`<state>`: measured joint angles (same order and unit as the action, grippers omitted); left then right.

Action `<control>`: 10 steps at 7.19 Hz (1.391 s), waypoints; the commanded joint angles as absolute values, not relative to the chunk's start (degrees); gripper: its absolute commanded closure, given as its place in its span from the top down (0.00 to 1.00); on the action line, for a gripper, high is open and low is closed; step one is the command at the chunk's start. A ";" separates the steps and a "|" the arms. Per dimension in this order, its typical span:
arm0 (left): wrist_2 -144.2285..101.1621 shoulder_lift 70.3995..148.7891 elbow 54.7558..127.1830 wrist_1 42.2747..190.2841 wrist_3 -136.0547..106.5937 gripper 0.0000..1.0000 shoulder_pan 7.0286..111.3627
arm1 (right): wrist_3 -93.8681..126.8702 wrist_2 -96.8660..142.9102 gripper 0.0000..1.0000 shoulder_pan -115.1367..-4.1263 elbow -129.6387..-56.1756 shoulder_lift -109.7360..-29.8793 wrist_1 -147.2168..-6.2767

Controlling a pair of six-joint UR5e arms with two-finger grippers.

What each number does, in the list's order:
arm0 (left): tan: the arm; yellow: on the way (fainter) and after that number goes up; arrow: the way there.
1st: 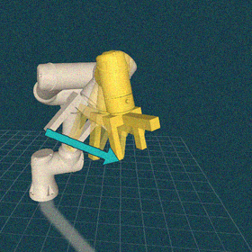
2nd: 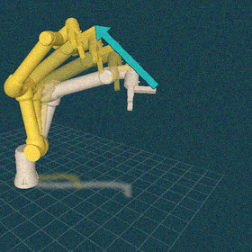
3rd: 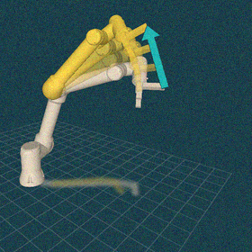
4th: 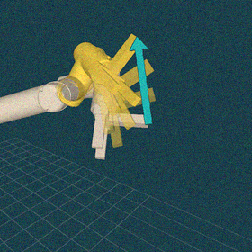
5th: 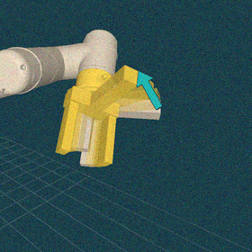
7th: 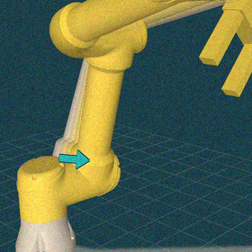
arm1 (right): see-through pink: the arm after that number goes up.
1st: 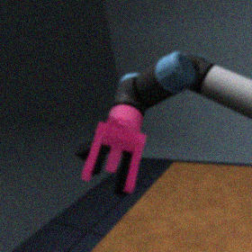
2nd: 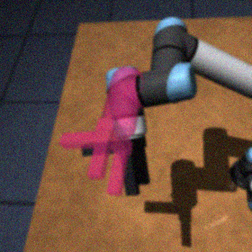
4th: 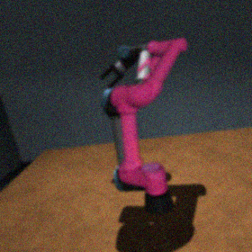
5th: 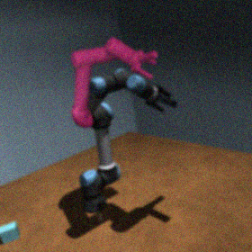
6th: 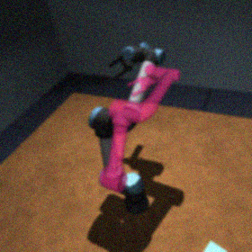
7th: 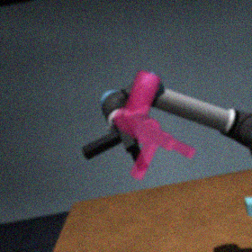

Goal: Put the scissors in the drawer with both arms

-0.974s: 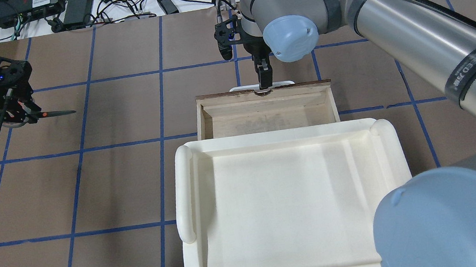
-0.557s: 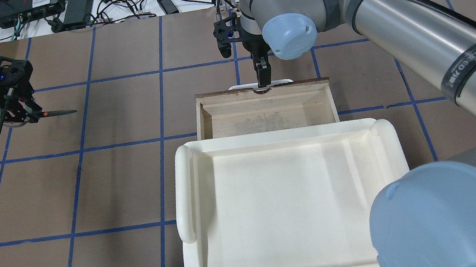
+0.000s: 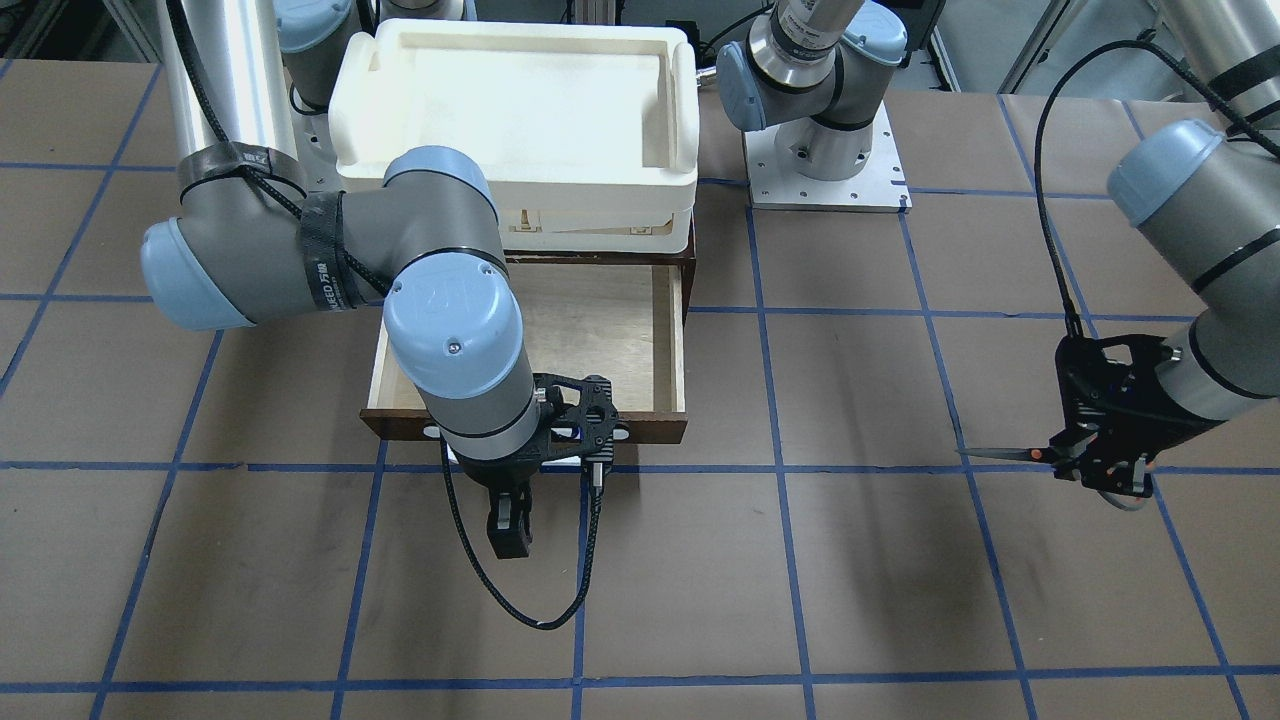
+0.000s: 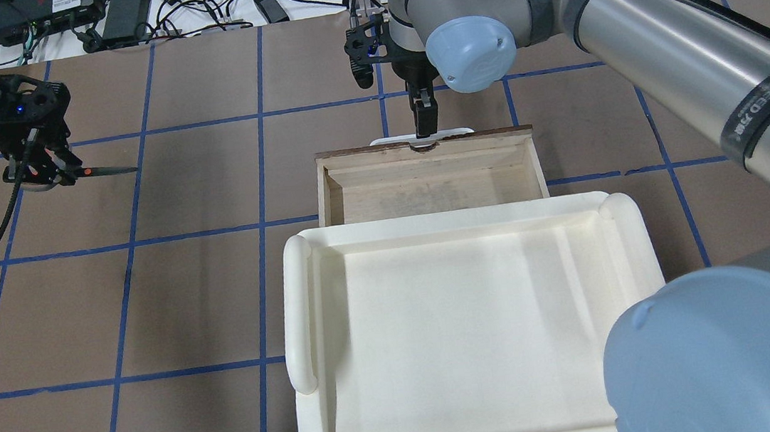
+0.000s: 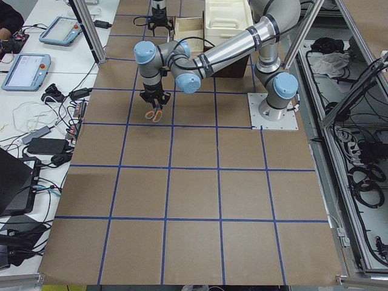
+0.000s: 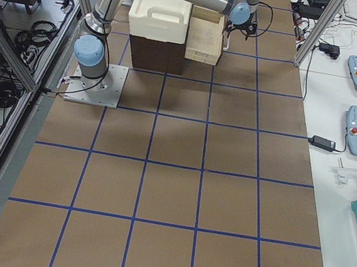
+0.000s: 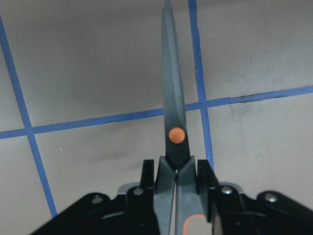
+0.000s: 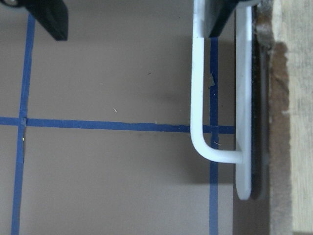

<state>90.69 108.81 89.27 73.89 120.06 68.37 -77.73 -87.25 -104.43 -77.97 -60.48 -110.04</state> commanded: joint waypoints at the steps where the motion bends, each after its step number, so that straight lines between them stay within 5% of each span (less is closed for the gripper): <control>1: 89.91 107.59 89.21 75.15 119.88 0.00 72.04 | -77.61 -85.53 1.00 -103.20 -77.78 -64.14 -108.38; 4: 90.00 105.21 89.12 75.23 111.48 0.00 82.31 | -77.17 -85.52 1.00 -97.57 -78.48 -73.80 -98.56; 10: 89.03 104.85 89.21 74.36 86.52 0.00 107.29 | -68.04 -86.31 1.00 -93.78 -79.01 -77.34 -95.62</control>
<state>89.16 104.68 89.19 74.74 91.12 102.84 -70.25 -86.08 -94.28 -78.97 -76.78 -95.63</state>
